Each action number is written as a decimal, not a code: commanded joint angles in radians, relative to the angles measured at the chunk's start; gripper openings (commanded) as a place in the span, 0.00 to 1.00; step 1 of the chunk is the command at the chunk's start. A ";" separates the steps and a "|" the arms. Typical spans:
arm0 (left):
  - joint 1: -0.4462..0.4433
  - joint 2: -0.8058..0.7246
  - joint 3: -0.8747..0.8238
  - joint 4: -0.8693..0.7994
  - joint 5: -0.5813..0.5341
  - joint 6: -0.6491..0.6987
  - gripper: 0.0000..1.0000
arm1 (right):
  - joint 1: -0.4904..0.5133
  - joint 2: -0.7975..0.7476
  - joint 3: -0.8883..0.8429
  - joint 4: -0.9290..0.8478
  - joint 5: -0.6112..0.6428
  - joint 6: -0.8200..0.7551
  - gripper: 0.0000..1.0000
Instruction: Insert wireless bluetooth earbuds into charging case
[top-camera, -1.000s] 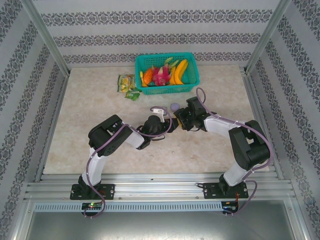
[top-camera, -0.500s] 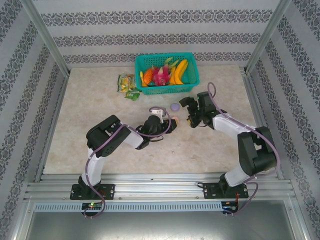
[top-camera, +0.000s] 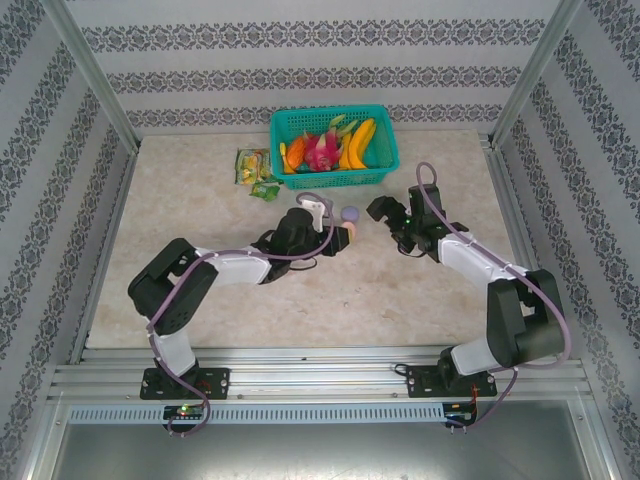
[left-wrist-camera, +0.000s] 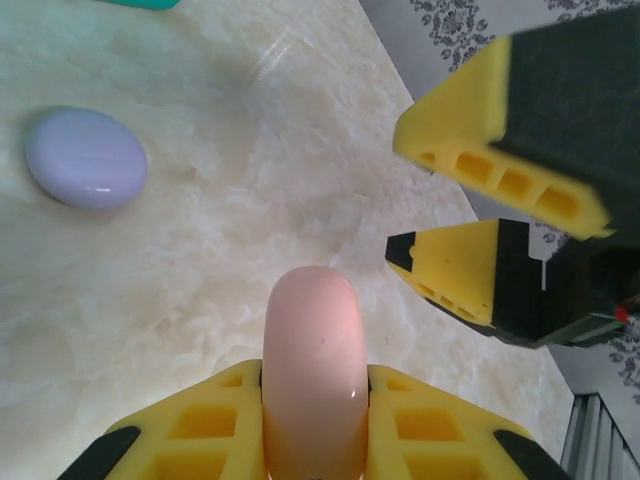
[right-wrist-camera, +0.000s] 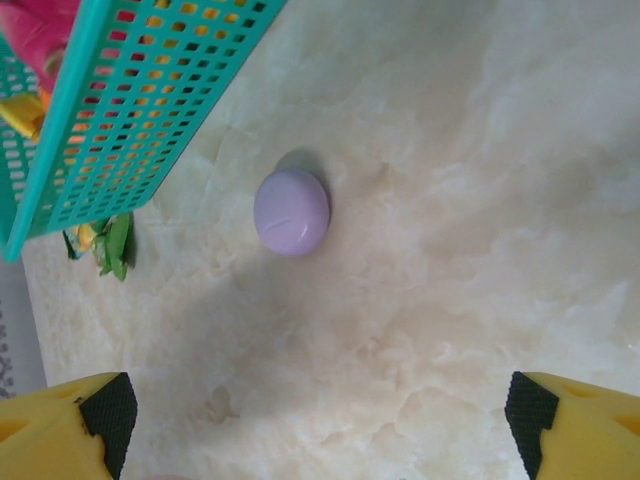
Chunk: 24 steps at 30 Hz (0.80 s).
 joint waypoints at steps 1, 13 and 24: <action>0.037 -0.052 0.043 -0.176 0.096 0.106 0.10 | 0.021 -0.045 -0.046 0.076 -0.059 -0.117 0.93; 0.119 -0.121 0.057 -0.285 0.328 0.155 0.11 | 0.126 -0.295 -0.172 0.085 -0.023 -0.361 0.89; 0.168 -0.132 0.033 -0.192 0.464 0.095 0.11 | 0.147 -0.300 -0.236 0.205 -0.110 -0.401 0.88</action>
